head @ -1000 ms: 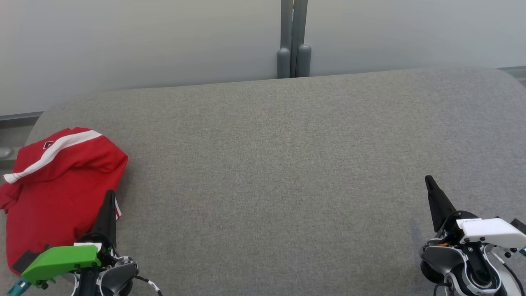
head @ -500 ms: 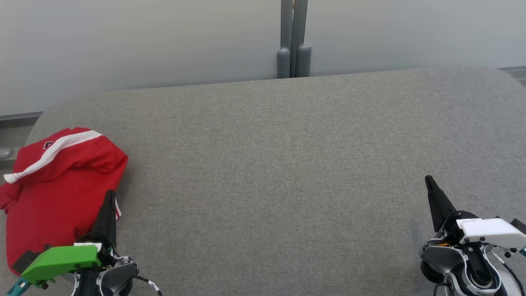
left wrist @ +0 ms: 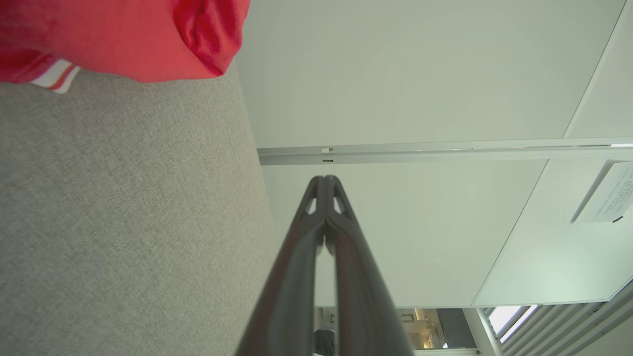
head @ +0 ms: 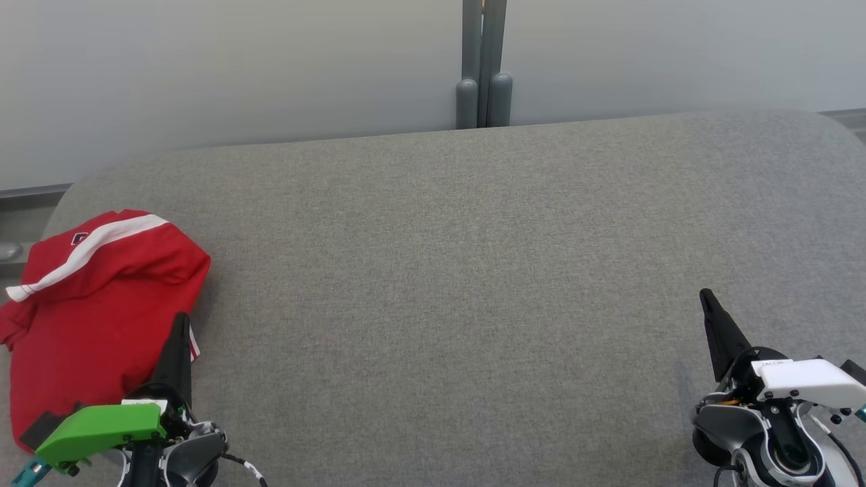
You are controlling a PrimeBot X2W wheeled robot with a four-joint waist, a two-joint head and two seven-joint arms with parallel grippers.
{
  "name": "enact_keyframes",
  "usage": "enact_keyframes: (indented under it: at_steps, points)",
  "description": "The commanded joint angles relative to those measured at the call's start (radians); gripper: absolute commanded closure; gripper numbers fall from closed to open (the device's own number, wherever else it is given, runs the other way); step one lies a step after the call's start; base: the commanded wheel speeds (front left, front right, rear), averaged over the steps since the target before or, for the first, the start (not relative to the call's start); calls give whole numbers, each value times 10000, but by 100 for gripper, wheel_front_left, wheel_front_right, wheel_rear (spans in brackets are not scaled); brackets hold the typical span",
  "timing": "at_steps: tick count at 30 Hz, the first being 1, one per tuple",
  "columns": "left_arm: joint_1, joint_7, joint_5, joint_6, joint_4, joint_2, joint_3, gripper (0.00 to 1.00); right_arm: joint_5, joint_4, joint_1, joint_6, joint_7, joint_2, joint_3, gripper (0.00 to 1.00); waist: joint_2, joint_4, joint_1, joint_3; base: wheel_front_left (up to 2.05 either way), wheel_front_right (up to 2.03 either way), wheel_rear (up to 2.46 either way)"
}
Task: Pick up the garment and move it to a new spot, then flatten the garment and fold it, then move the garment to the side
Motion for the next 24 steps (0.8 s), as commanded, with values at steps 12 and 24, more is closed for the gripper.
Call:
enact_keyframes:
  at_steps: [12, 24]
  points:
    - [220, -197, 129, 17, 238, -42, -116, 0, -156, 120, 160, -2, -116, 35, 150, 0, 0, 4, 0, 8, 0, 0, 0]
    - [239, -748, 1774, 11, 216, 44, -263, 0, -1222, 13, 94, -1, -755, -343, 790, 0, 0, 15, 0, 27, 0, 0, 0]
